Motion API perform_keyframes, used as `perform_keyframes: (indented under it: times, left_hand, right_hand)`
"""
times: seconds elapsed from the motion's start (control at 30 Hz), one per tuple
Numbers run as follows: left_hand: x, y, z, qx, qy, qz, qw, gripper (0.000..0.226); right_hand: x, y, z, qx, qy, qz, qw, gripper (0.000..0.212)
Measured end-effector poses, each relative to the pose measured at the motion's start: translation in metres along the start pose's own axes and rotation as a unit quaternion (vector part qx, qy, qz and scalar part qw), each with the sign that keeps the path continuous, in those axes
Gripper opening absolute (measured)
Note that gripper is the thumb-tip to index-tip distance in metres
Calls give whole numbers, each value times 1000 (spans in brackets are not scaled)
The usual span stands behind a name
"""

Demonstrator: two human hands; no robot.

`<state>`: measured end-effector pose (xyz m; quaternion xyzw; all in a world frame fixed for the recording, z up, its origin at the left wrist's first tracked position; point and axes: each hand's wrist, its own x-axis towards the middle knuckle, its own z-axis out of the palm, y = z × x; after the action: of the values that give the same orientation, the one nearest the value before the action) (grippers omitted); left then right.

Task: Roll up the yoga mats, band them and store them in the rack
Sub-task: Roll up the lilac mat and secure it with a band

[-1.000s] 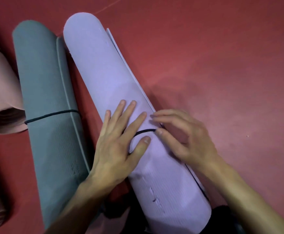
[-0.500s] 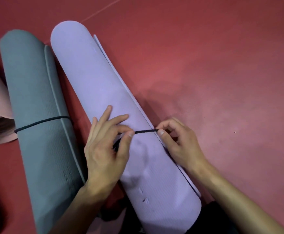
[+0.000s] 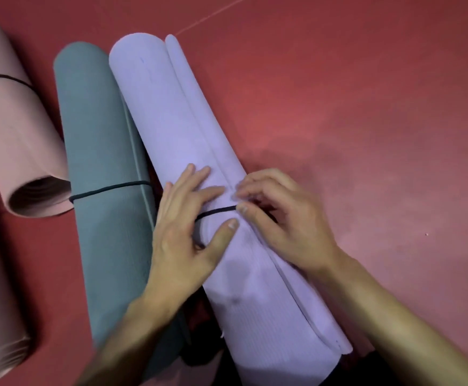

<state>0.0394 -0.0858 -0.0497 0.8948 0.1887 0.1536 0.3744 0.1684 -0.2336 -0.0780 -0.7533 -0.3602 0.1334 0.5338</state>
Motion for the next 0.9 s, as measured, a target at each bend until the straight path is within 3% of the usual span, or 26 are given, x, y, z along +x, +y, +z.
perform_keyframes:
  times: [0.1,0.23,0.4,0.57,0.67,0.8,0.9]
  left_hand:
    - [2,-6,9,-19,25,-18,999,24]
    - [1,-6,23,-60,81,-45,994,15]
    - [-2,3,32,-148,107,-32,983,11]
    - [-6,17,54,-227,108,24,968,11]
    - [-2,23,78,-249,68,74,963,19]
    - [-1,20,107,-181,-19,88,979,35]
    - [-14,28,116,-104,-51,133,984,35]
  right_hand:
    - [-18,17,-11,187,20,154,970,32]
    - [-49,32,-13,254,-44,281,924,41]
    - [-52,-3,-17,279,21,311,908,39]
    - [-69,-36,-55,214,92,280,931,34]
    - [-91,-49,-74,93,120,225,962,32]
    - [-119,-22,-76,-101,114,176,972,38]
    - [-124,-3,-55,-166,90,116,975,43]
